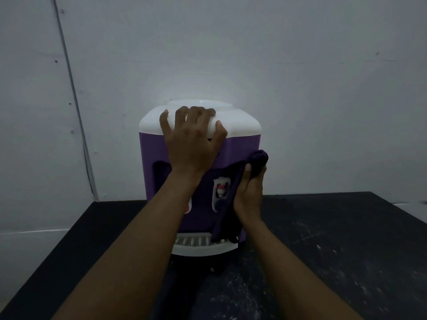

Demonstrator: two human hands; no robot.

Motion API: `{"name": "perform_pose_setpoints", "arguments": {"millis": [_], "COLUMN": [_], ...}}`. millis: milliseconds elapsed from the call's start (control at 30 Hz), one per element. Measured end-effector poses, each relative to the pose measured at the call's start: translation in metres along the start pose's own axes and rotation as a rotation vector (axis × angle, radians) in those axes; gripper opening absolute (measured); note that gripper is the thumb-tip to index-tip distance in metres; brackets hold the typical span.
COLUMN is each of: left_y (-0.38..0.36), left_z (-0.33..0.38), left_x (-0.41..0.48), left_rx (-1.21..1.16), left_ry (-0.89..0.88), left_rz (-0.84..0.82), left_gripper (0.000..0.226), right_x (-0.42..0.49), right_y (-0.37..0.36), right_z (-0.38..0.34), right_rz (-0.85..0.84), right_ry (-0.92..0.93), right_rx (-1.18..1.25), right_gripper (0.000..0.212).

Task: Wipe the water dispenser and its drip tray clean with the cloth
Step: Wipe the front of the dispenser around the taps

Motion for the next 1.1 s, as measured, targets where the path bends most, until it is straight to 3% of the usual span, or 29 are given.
{"name": "perform_pose_setpoints", "arguments": {"millis": [167,400,500,633,800,900,1100], "left_y": [0.002,0.002,0.002,0.000,0.003,0.003,0.004], "left_z": [-0.003,-0.003,-0.003,-0.003,-0.003,-0.002,-0.003], "left_x": [-0.005,-0.008,-0.009,-0.010,-0.010,-0.010,-0.012], "left_rx": [-0.029,-0.041,-0.038,-0.032,-0.031,-0.035,-0.045], "left_ry": [-0.012,-0.025,-0.024,-0.026,-0.034,-0.036,-0.028], "left_rz": [0.123,0.171,0.182,0.181,0.192,0.187,0.186], "left_gripper": [0.035,0.035,0.035,0.036,0.036,0.036,0.035], "right_x": [0.018,0.043,0.032,0.014,-0.021,-0.026,0.006], "right_y": [-0.002,-0.012,-0.009,-0.002,0.012,0.013,0.002], "right_z": [-0.029,-0.061,-0.043,0.010,0.070,0.073,0.024], "right_rz": [0.012,0.081,0.053,-0.023,-0.118,-0.146,-0.165], "right_ry": [0.051,0.211,0.240,0.147,-0.031,-0.023,0.108], "right_rx": [-0.008,0.030,0.037,-0.043,-0.105,-0.145,-0.137], "right_gripper": [0.042,0.058,0.066,0.091,0.053,0.022,0.026]}}
Point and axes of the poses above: each hand's wrist, its own x-axis towards the middle knuckle, its own y-axis out of the back of the hand, z = x × y, the point moved 10 cm from there along x, towards the middle knuckle, and after that the axes turned 15 degrees about z, right-handed, at the moved point
